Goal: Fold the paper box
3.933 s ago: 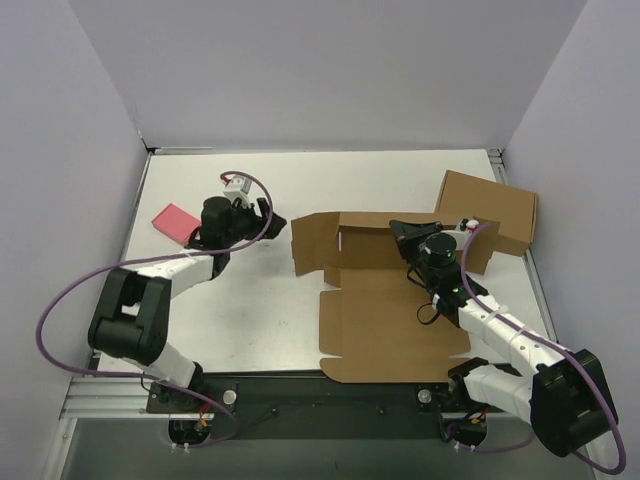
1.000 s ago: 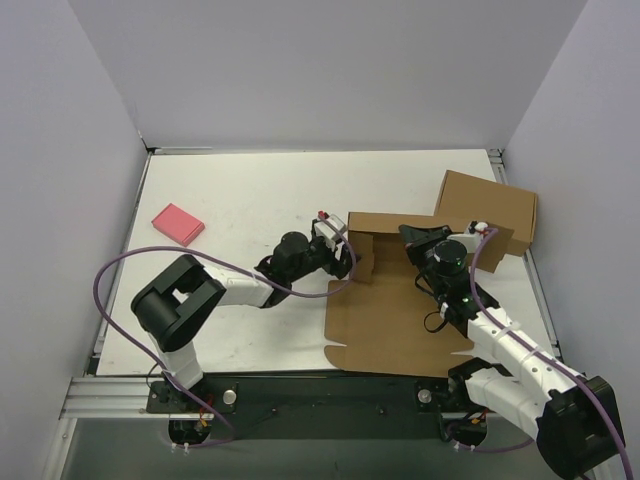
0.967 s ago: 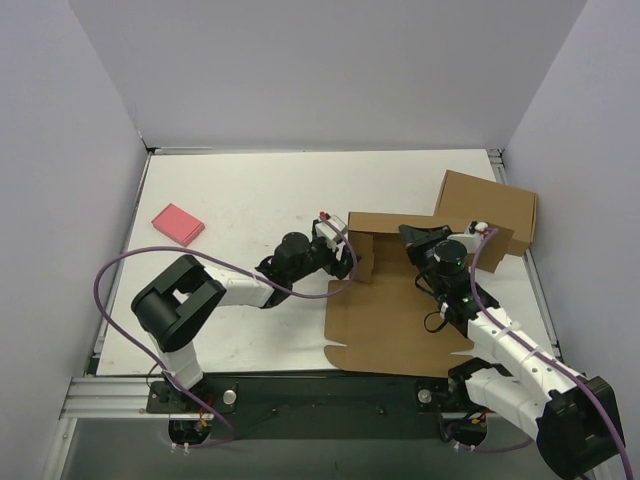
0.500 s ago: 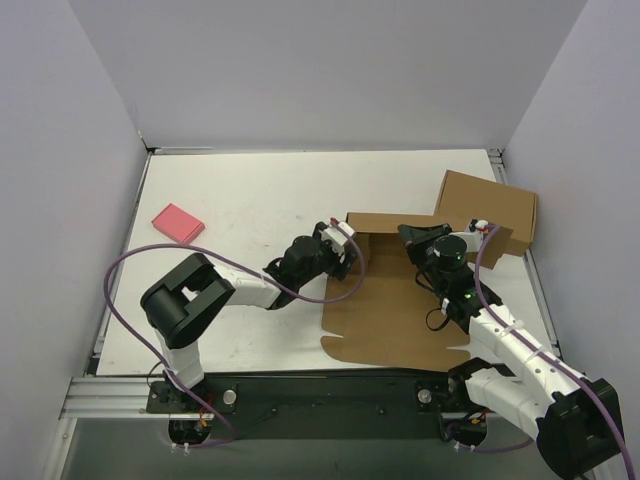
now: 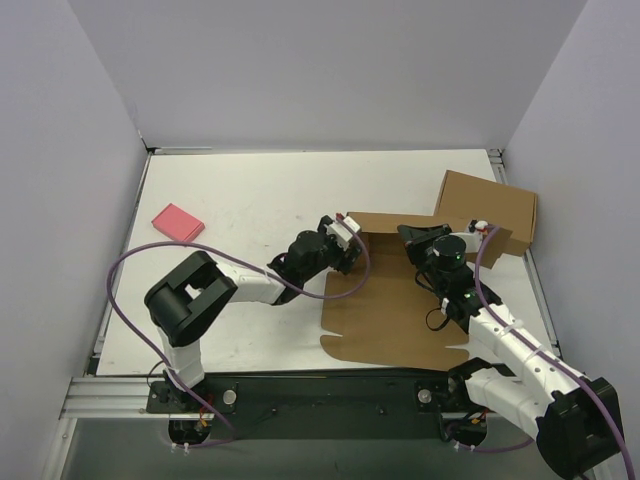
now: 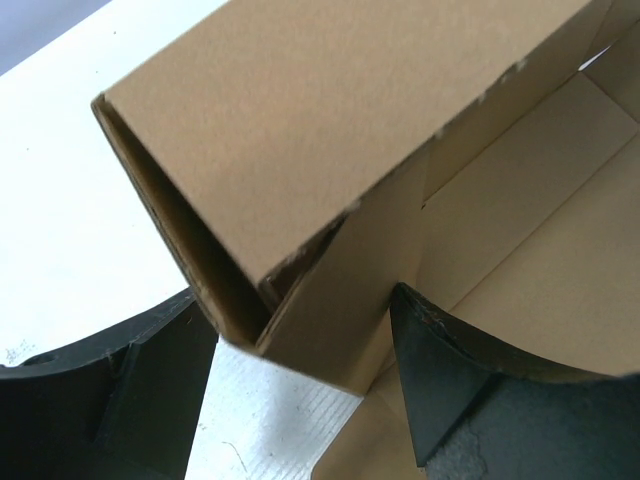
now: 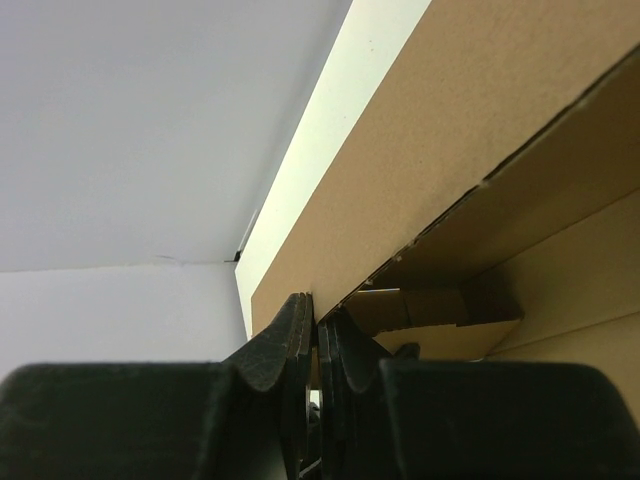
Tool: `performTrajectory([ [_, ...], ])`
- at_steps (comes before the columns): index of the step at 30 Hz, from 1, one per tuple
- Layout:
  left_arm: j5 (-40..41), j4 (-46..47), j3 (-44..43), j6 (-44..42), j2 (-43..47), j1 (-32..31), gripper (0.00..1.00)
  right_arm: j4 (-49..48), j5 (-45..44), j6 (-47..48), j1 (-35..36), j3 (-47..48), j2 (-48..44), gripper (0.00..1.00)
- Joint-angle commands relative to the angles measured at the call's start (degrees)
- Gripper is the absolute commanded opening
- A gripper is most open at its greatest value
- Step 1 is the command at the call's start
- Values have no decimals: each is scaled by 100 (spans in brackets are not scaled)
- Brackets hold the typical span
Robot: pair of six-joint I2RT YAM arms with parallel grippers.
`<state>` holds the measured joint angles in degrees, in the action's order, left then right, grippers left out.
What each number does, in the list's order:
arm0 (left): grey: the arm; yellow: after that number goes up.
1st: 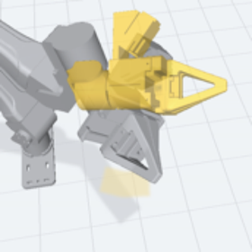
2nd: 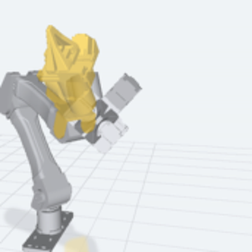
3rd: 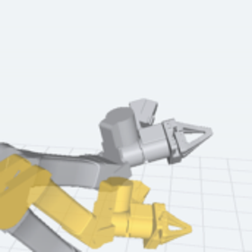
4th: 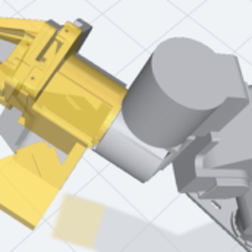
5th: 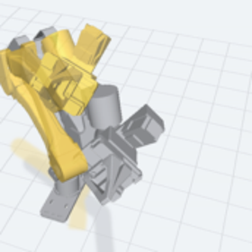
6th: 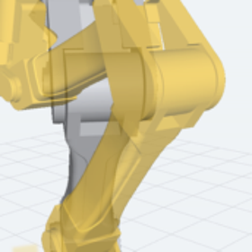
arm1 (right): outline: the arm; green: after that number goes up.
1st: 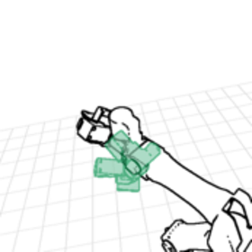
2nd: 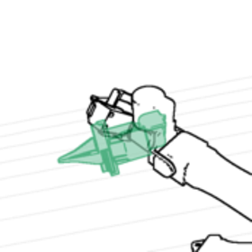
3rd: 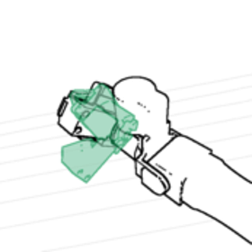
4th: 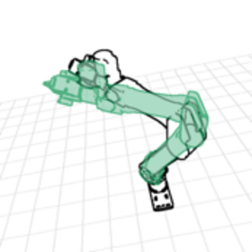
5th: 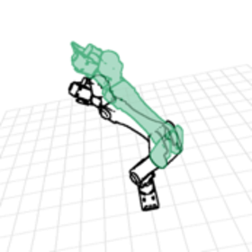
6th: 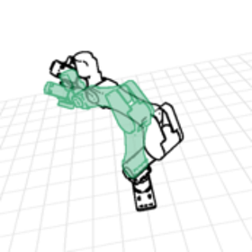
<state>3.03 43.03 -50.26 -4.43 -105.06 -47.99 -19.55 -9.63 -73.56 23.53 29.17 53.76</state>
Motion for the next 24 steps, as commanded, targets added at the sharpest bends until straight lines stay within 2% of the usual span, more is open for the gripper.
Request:
performTrajectory([
  [1, 277, 443, -388, -146, -76, -18, 77, 566, 225, 211, 3, -8, 117, 0],
  [6, 707, 461, -511, -146, -199, -105, 70, 575, 189, 175, 11, -16, 118, 0],
  [7, 856, 461, -529, -129, -208, -149, 65, 584, 189, 149, 11, -25, 117, 0],
  [13, 2331, 487, -502, -129, -392, -255, 58, 636, 93, 53, 11, -8, 65, 0],
  [24, 3406, 690, -493, -383, -621, -290, 42, 874, -241, -202, 99, 10, 56, 0],
])
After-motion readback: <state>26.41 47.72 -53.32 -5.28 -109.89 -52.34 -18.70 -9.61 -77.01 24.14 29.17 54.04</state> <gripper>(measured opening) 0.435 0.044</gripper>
